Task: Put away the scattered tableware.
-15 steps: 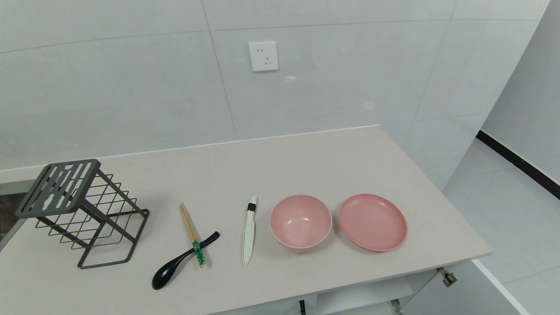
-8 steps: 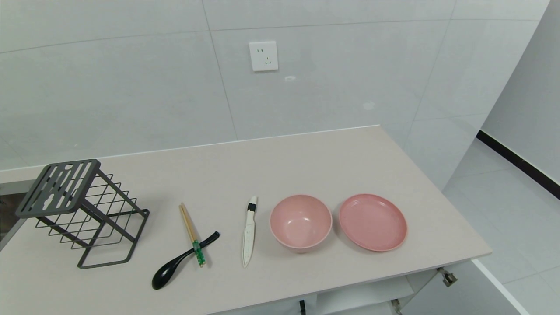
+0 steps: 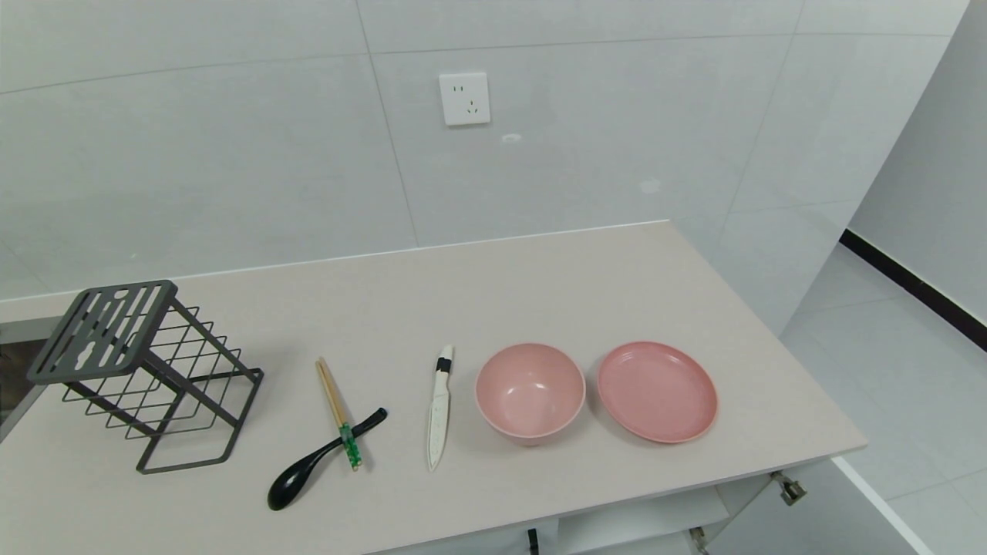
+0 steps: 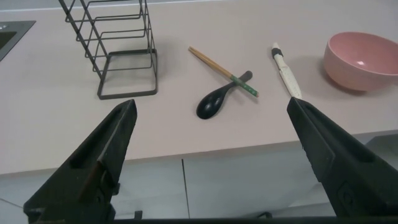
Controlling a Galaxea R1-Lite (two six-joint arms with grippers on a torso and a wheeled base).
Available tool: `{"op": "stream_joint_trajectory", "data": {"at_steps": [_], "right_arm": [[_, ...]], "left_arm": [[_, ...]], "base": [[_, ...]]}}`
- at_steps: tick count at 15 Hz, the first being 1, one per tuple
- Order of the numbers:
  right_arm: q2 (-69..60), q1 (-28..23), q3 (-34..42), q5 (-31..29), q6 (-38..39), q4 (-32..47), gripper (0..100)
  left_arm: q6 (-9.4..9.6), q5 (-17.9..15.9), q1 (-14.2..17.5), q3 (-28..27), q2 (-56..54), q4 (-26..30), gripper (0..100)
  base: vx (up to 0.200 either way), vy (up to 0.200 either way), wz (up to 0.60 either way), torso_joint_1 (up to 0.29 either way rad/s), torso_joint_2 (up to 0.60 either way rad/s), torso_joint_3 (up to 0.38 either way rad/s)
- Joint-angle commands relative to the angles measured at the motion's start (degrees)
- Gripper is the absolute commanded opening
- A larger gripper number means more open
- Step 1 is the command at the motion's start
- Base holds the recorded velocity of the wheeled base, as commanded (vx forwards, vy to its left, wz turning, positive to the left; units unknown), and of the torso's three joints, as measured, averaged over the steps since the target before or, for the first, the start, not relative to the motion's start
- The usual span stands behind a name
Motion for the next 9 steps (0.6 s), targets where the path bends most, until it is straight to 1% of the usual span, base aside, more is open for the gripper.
{"op": "stream_joint_trajectory", "data": {"at_steps": [1, 2, 5, 7, 8, 9], "right_arm": [[9.27, 0.26, 0.13, 0.35, -1.1, -4.69, 100], [13.49, 0.17, 0.66, 0.79, -1.54, -9.09, 100], [28.35, 0.17, 5.67, 1.49, -2.33, -29.66, 100], [33.97, 0.26, 5.67, 2.11, -2.69, -35.37, 100], [34.32, 0.26, 5.67, 2.19, -2.86, -35.54, 100], [36.61, 0.26, 5.67, 2.9, -5.24, -36.07, 100]], "left_arm": [[-0.02, 0.03, -0.01, 0.01, 0.07, -0.02, 100], [-0.02, 0.03, -0.01, 0.01, 0.07, -0.02, 100], [-0.02, 0.03, 0.08, 0.01, 0.07, -0.02, 100], [-0.02, 0.03, -0.01, 0.01, 0.07, -0.02, 100], [-0.02, 0.03, 0.08, 0.01, 0.07, -0.02, 100], [-0.02, 0.03, -0.01, 0.01, 0.07, -0.02, 100]], "base": [[0.0, 0.0, 0.0, 0.0, 0.0, 0.0], [0.0, 0.0, 0.0, 0.0, 0.0, 0.0], [0.0, 0.0, 0.0, 0.0, 0.0, 0.0], [0.0, 0.0, 0.0, 0.0, 0.0, 0.0], [0.0, 0.0, 0.0, 0.0, 0.0, 0.0], [0.0, 0.0, 0.0, 0.0, 0.0, 0.0]]}}
